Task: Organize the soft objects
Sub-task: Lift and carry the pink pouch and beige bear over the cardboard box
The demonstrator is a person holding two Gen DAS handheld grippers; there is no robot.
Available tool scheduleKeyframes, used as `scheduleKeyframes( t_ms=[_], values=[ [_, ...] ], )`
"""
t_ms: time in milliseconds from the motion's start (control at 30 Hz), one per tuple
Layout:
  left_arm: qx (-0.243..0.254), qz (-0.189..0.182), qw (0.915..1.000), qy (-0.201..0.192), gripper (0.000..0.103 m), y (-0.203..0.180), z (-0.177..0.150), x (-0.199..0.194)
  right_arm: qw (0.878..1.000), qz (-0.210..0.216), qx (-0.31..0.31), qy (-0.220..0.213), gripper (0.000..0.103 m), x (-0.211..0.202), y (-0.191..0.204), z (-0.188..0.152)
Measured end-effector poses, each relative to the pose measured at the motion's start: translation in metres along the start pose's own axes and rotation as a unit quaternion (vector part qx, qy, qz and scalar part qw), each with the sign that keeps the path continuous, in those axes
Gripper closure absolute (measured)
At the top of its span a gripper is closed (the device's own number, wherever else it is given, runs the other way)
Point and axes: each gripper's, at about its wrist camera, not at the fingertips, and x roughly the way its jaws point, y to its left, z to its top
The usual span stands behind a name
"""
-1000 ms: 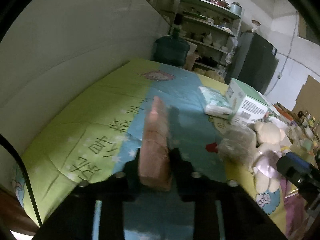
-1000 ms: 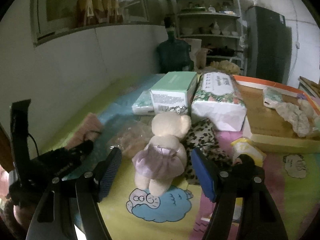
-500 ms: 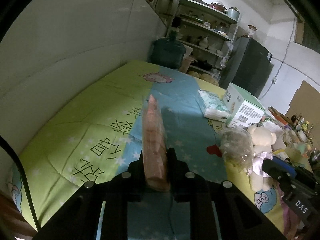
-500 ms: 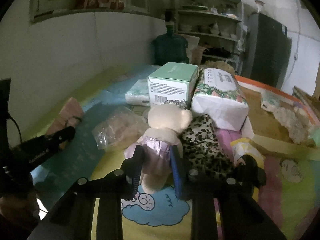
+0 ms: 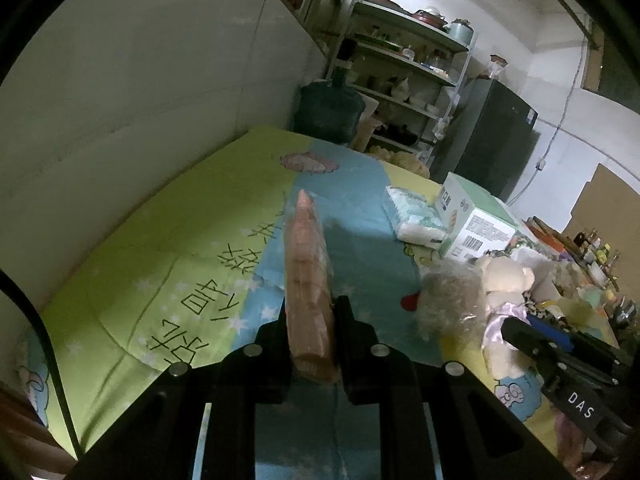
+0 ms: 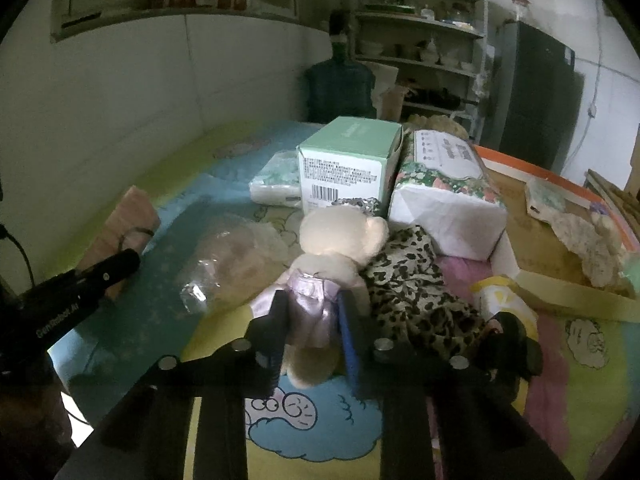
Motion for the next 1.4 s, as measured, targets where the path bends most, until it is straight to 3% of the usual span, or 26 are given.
scheduleKeyframes(
  t_ms=[733,1400],
  values=[
    [0.027,0.005,0.9993,-0.024,0.085,-0.023,0.009,-0.025,0.997,0.024,0.006,-0.072,0.086,-0.05,-0.007,0.014],
    [0.069,-0.004,0.9966,-0.046,0.085,-0.076,0.027,-0.043,0.992,0.024,0.019,-0.122,0.086,-0.092,-0.04,0.023]
  ],
)
